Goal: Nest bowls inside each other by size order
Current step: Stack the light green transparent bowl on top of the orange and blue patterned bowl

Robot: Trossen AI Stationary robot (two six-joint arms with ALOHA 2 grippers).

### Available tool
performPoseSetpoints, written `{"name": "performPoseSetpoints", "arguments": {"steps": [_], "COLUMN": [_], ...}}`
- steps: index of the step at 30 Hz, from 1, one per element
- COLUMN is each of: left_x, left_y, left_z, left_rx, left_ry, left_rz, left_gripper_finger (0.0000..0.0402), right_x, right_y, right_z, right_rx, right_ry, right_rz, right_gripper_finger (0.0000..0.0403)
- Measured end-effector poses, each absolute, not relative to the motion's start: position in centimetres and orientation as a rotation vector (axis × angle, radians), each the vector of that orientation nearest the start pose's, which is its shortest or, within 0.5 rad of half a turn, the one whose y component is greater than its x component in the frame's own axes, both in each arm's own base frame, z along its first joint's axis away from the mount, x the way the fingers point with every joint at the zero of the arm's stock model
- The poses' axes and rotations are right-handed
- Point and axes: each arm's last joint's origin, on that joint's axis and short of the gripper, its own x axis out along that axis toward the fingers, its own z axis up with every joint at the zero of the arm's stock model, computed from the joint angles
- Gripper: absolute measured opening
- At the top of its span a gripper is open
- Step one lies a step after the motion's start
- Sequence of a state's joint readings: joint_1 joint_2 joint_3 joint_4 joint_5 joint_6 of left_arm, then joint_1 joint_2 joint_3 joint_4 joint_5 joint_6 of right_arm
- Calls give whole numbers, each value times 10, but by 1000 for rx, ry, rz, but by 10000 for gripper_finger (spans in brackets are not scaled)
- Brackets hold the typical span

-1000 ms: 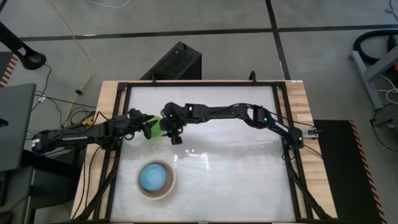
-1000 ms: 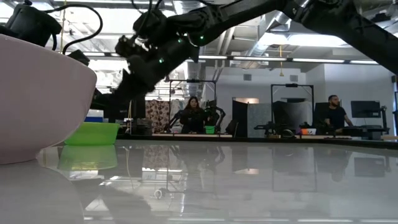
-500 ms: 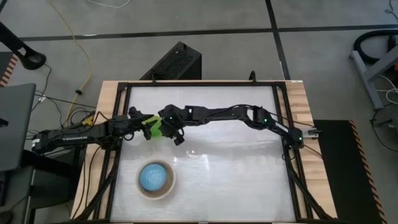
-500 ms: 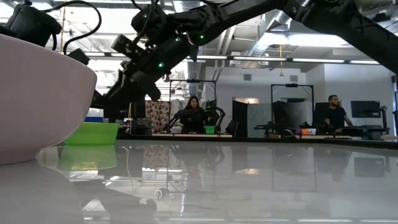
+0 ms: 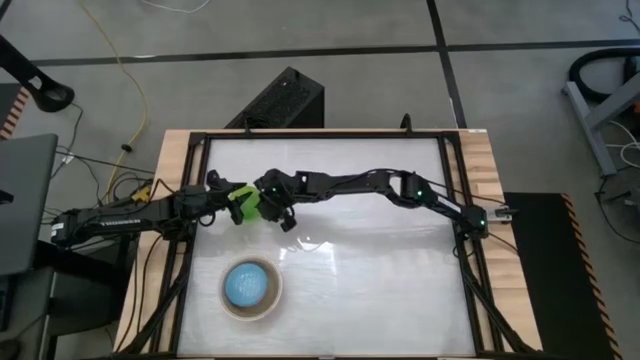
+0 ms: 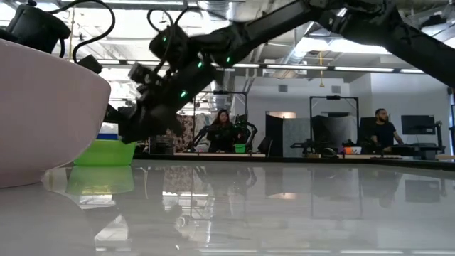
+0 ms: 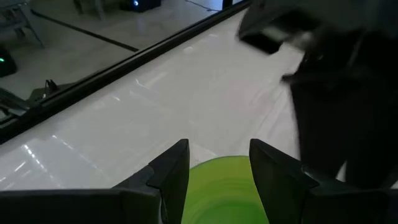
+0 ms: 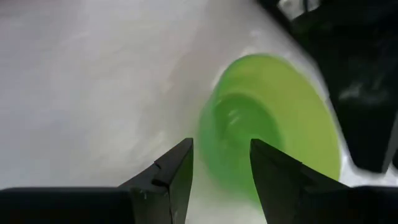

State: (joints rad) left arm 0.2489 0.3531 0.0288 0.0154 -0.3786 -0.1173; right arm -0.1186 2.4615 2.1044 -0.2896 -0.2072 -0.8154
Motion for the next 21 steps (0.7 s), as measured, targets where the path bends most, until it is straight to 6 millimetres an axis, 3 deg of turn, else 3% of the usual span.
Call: {"name": "performPoseSetpoints", "arguments": {"steps": [14, 21], "left_x": [108, 108], "left_y": [38, 38], "left_z": [145, 145], "left_rx": [-96, -97], "left_ry": [276, 277], "left_rz": [634, 628], "left_gripper_finger": [158, 158], "right_x": [554, 558], "right_y": [-62, -59], "right_z": [166, 147], "right_rx": [-794, -865], "right_ry": [555, 578], "right_rz": [342, 356], "right_gripper_finger": [171, 116]}}
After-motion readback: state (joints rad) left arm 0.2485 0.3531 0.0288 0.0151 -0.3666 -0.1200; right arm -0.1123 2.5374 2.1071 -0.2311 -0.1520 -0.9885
